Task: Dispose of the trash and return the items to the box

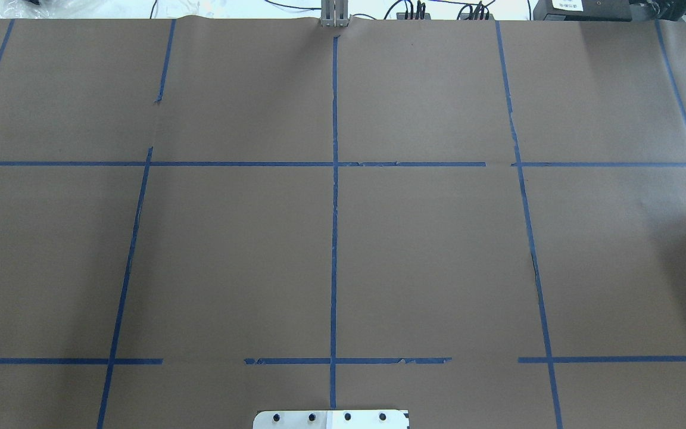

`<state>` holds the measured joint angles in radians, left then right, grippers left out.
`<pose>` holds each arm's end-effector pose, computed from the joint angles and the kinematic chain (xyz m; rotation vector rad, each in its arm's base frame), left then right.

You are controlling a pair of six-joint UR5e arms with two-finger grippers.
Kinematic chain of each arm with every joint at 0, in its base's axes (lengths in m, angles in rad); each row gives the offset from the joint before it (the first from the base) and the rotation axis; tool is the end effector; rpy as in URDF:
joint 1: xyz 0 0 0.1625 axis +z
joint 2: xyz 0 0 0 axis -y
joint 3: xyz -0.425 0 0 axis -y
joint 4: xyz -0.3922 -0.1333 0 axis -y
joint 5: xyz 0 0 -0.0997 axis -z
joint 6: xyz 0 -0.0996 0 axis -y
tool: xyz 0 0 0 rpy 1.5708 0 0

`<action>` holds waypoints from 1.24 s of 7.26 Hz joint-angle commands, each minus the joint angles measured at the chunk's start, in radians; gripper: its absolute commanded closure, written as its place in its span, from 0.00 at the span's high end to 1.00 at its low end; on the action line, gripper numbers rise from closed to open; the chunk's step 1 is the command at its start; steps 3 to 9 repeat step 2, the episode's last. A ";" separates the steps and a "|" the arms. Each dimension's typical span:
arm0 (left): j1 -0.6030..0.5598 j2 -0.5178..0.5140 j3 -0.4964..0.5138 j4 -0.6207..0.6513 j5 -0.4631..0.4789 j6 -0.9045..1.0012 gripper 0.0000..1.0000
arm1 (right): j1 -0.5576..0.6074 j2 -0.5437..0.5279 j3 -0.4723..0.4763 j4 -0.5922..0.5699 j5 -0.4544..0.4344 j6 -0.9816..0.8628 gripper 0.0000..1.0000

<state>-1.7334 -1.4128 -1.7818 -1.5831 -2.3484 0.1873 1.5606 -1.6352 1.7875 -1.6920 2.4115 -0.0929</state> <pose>-0.1320 -0.4130 0.6257 0.1964 0.7547 0.0488 0.0544 -0.4626 0.5904 0.0640 -0.8392 -0.1100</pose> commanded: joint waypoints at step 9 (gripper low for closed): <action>0.000 0.000 -0.002 0.000 0.000 0.000 1.00 | -0.022 0.000 0.000 0.000 0.000 0.002 1.00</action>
